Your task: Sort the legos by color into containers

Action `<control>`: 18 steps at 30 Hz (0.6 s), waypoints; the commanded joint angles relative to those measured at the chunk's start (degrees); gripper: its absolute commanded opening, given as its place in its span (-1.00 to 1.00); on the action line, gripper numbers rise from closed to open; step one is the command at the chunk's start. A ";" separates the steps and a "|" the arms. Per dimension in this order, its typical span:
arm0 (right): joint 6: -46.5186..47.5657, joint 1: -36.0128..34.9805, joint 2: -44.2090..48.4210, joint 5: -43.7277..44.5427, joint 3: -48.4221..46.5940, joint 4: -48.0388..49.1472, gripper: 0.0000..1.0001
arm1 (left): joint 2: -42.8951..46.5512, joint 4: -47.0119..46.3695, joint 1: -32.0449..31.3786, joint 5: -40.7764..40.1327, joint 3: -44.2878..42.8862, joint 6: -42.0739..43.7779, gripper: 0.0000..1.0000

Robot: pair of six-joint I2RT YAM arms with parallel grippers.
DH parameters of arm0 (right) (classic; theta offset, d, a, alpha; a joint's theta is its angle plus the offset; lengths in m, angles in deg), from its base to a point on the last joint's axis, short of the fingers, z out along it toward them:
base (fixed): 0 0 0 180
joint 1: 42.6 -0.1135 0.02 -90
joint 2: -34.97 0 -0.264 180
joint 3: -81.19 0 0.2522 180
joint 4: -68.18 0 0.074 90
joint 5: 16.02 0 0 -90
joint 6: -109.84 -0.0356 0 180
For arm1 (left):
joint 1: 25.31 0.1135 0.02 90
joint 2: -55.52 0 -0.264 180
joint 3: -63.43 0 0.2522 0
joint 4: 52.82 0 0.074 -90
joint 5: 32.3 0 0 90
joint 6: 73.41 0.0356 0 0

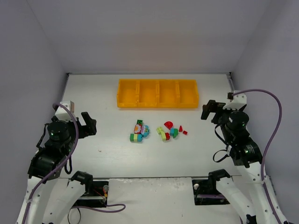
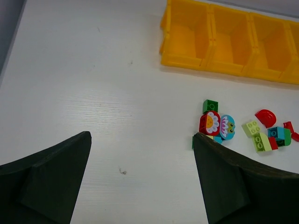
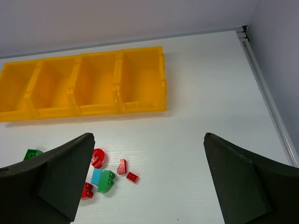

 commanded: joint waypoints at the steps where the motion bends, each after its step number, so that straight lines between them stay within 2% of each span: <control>1: -0.17 -0.21 -1.44 1.09 -2.99 3.23 1.00 | -2.29 -3.31 -0.18 3.26 -2.00 0.45 0.67; 7: 0.19 -0.21 -2.58 -2.78 -2.91 3.23 1.00 | -5.10 -5.86 -0.18 7.66 0.02 -1.66 0.67; 13: -1.65 -0.21 -6.36 -9.00 -2.82 2.70 0.99 | -11.43 -8.32 -0.27 15.65 0.02 -2.62 0.67; 16: -2.97 -0.21 -8.20 -11.48 -2.21 2.70 0.87 | -15.03 -11.13 -0.53 20.12 0.20 -4.55 0.67; 18: -3.77 -0.21 -9.17 -12.45 -1.68 2.79 0.85 | -18.37 -12.71 -2.20 20.41 0.11 -5.61 0.67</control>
